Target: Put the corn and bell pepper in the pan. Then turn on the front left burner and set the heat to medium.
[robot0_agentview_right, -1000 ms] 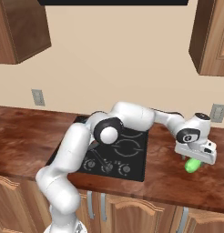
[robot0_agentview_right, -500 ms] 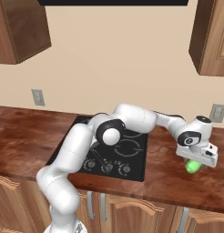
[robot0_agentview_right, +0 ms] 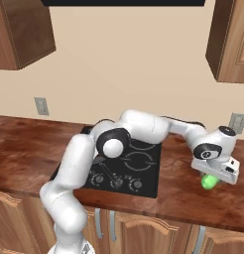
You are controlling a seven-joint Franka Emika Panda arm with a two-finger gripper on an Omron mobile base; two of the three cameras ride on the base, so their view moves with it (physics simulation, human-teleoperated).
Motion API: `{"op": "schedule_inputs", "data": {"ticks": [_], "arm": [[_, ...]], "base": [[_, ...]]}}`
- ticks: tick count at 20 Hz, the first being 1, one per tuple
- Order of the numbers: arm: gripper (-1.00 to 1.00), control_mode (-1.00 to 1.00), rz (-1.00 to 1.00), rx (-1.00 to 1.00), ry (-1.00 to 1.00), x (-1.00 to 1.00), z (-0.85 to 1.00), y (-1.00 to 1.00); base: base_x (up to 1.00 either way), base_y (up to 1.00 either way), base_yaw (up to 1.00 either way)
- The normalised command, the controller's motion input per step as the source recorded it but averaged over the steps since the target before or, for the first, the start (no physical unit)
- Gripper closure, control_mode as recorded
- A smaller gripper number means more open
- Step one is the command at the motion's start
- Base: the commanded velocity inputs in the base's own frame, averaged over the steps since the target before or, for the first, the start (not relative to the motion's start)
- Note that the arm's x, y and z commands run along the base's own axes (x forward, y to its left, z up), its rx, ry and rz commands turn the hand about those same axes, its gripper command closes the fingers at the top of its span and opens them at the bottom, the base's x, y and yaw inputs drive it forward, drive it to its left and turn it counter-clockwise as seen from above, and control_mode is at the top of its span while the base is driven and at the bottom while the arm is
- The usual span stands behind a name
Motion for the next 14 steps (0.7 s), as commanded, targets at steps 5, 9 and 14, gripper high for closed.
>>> {"op": "schedule_inputs", "data": {"ticks": [5, 9, 14], "arm": [[1.00, -1.00, 0.05, 0.00, -0.26, -1.00, 0.83, 0.62], [1.00, -1.00, 0.11, 0.00, -0.12, -0.75, 0.86, 0.96], [1.00, -1.00, 0.19, 0.00, -0.02, -0.19, 0.54, 1.00]], "base": [[0.00, 0.00, 0.00], [0.00, 0.00, 0.00], [0.00, 0.00, 0.00]]}}
